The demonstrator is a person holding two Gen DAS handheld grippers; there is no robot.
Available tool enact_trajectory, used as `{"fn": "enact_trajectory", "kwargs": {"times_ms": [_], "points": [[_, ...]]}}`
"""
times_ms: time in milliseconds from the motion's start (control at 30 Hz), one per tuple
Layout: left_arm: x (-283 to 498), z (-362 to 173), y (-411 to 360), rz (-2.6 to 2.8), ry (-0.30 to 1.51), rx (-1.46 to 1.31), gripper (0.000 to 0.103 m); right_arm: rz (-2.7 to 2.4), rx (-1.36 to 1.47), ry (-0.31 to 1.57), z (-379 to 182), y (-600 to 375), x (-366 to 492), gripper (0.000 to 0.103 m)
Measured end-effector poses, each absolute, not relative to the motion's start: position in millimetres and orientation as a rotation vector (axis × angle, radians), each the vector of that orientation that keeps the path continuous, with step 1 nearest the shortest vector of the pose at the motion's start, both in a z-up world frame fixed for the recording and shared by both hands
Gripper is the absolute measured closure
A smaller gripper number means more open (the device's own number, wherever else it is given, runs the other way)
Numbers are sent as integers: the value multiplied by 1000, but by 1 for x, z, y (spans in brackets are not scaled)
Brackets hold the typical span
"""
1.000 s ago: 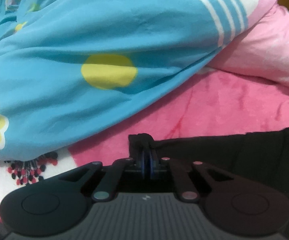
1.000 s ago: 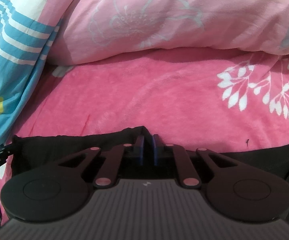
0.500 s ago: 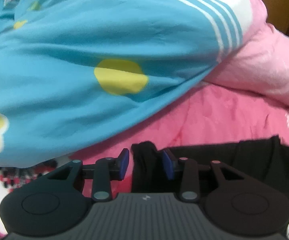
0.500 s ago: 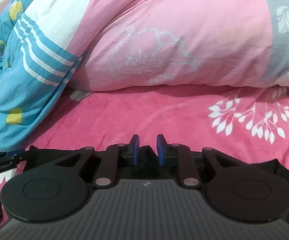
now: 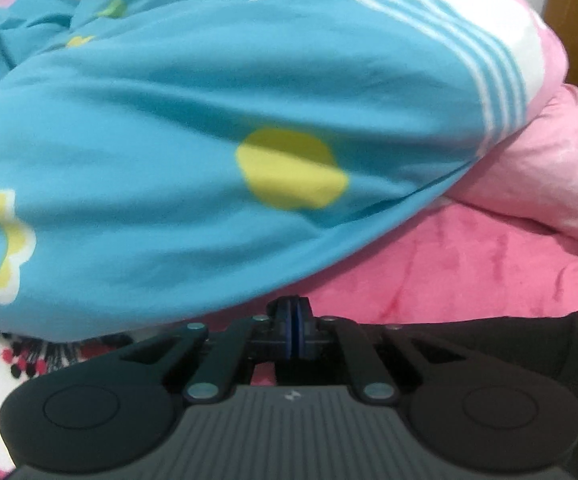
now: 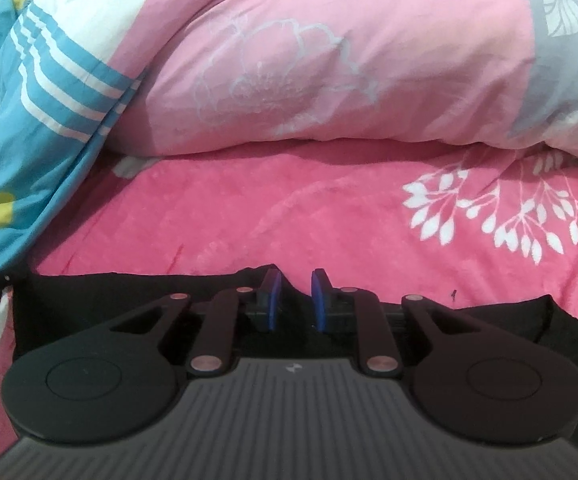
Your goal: Fold clothes
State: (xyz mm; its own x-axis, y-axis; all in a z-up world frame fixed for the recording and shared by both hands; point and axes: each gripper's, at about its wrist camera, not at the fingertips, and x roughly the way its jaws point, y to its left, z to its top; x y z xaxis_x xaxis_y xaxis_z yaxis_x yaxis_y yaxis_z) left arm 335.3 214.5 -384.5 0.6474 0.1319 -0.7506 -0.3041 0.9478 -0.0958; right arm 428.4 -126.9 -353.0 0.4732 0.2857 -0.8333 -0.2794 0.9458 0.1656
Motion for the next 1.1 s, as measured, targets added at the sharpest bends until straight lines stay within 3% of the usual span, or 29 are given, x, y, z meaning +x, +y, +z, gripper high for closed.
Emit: {"fn": "enact_trajectory", "kwargs": {"times_ms": [533, 600, 633, 933, 1033, 1100], "points": [[334, -398, 213, 334, 841, -154, 99, 417, 94, 1150, -377, -124, 452, 85], [333, -399, 214, 337, 840, -157, 99, 427, 96, 1148, -378, -125, 453, 89], [333, -400, 214, 338, 840, -158, 99, 432, 97, 1146, -379, -125, 454, 103], [336, -405, 208, 336, 838, -120, 99, 396, 37, 1054, -368, -131, 451, 103], [337, -408, 206, 333, 839, -113, 99, 430, 123, 1086, -365, -137, 454, 100], [338, -410, 206, 332, 840, -109, 99, 454, 87, 1089, -367, -133, 454, 86]]}}
